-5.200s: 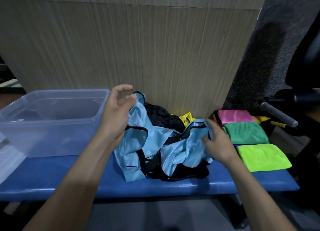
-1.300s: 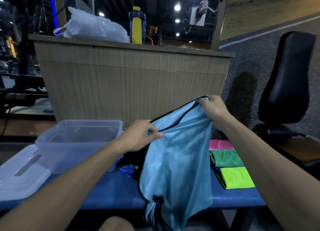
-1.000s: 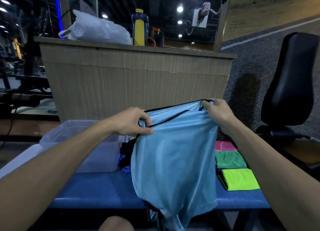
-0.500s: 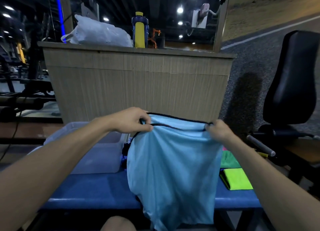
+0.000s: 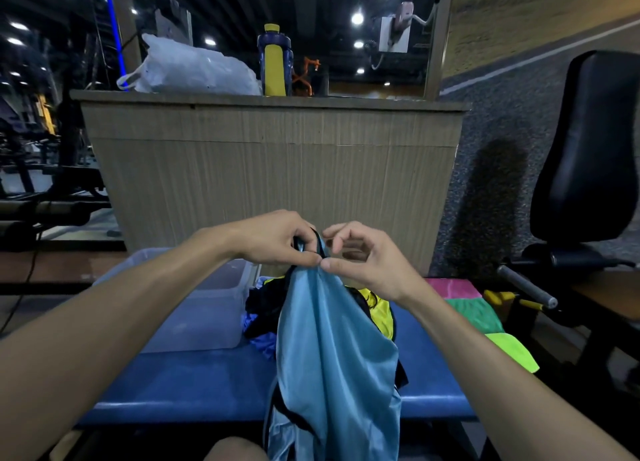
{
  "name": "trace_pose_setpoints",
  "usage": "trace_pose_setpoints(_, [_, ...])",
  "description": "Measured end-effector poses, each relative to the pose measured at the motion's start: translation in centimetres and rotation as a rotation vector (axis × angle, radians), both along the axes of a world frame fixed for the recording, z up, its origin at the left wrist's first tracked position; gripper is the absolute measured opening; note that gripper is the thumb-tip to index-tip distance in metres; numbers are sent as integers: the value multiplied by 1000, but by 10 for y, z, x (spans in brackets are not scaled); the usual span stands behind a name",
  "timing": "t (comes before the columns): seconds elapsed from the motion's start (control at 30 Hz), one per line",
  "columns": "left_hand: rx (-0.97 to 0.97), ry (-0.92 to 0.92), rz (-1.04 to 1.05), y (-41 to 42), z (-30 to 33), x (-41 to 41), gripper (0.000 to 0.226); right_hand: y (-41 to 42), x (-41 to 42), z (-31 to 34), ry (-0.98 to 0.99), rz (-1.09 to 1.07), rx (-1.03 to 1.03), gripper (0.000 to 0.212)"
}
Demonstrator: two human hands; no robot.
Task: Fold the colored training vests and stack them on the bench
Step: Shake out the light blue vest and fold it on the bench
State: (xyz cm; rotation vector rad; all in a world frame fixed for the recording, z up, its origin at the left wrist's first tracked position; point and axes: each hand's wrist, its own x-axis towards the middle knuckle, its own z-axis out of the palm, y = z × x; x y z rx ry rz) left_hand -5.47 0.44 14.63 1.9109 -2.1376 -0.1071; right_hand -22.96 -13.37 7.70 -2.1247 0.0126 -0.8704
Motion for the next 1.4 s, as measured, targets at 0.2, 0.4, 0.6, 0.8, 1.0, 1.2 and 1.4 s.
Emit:
trace_pose_setpoints(0.2, [45,-53,-23,0,0,1,24,5,2,0,113,-74,-231,19])
trace_pose_setpoints(0.4, [69,-59,-9,-2,-1,2,27,11,4,-1,174,-191,-611,24])
trace_pose_setpoints(0.6, [82,-93,-11,0,-2,4,26,29,6,1,359,-398,-862,44])
trace_pose_setpoints(0.8, [69,-126,-41,2,0,2,20,21,11,-1,212,-242,-573,22])
trace_pose_setpoints(1.0, [-8,-154,4,8,-9,14,30,11,3,11,205,-189,-592,39])
trace_pose_setpoints(1.2, [11,-99,-6,13,-23,24,40,-5,-3,27,54,-229,-291,36])
trace_pose_setpoints(1.4, [-27,45,5,17,-40,26,35,-13,-11,28,102,-154,-140,26])
